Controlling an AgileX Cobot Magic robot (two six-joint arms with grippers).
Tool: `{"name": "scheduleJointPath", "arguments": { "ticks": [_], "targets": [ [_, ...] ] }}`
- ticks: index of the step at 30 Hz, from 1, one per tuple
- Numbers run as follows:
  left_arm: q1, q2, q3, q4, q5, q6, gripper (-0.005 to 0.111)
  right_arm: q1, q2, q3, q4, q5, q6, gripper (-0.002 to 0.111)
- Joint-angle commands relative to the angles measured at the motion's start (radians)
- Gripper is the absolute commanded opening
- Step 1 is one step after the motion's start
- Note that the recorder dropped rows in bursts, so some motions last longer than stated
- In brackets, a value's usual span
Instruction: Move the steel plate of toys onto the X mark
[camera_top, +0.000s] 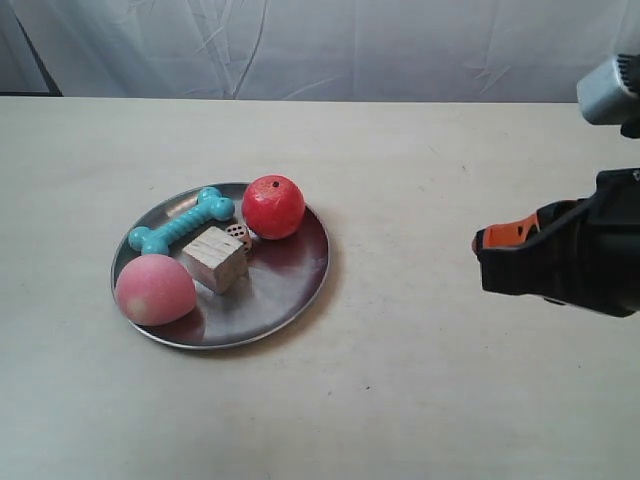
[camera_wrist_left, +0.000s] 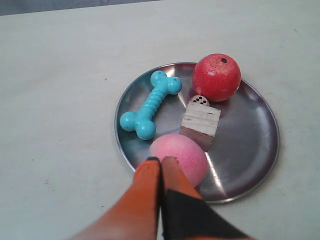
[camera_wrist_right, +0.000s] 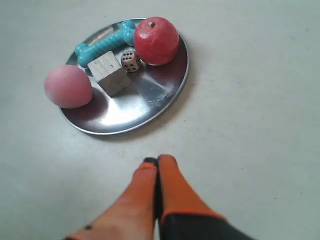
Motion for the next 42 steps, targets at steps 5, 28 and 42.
{"name": "scheduleJointPath", "arguments": {
  "ticks": [5, 28, 42],
  "targets": [
    [-0.003, -0.008, 0.005, 0.002, -0.011, 0.001, 0.0, -0.196, -0.236, 0.04, -0.048, -0.011, -0.014, 0.0],
    [-0.003, -0.008, 0.005, 0.002, -0.011, 0.001, 0.0, -0.623, -0.802, 0.545, -0.158, -0.139, -0.049, 0.0],
    [-0.003, -0.008, 0.005, 0.002, -0.011, 0.001, 0.0, -0.622, -0.802, 0.639, 0.026, -0.241, -0.24, 0.0]
  ]
}}
